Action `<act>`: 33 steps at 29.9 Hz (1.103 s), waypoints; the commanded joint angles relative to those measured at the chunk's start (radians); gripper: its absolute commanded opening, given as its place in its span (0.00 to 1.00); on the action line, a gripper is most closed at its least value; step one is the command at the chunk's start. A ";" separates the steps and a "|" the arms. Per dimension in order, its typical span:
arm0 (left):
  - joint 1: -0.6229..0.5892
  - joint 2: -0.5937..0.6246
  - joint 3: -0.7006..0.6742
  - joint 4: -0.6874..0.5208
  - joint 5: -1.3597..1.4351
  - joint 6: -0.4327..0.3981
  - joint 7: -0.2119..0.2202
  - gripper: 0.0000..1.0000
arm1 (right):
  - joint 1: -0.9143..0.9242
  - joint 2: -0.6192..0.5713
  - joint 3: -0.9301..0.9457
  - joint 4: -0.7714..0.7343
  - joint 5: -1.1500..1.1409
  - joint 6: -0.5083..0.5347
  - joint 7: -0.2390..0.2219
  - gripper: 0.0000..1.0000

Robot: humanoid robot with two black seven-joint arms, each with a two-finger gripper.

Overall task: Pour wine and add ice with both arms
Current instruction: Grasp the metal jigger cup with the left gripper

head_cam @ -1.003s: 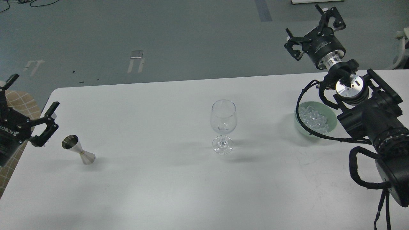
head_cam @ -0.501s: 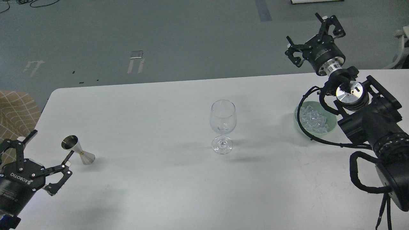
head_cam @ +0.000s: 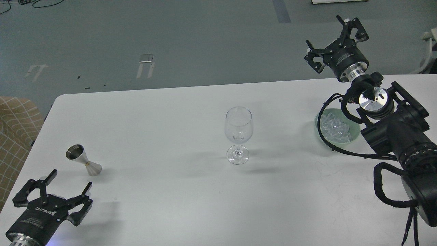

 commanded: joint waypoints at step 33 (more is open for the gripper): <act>-0.202 -0.070 -0.010 0.172 0.016 0.065 0.062 0.98 | -0.032 0.000 0.000 0.000 0.000 -0.004 0.003 1.00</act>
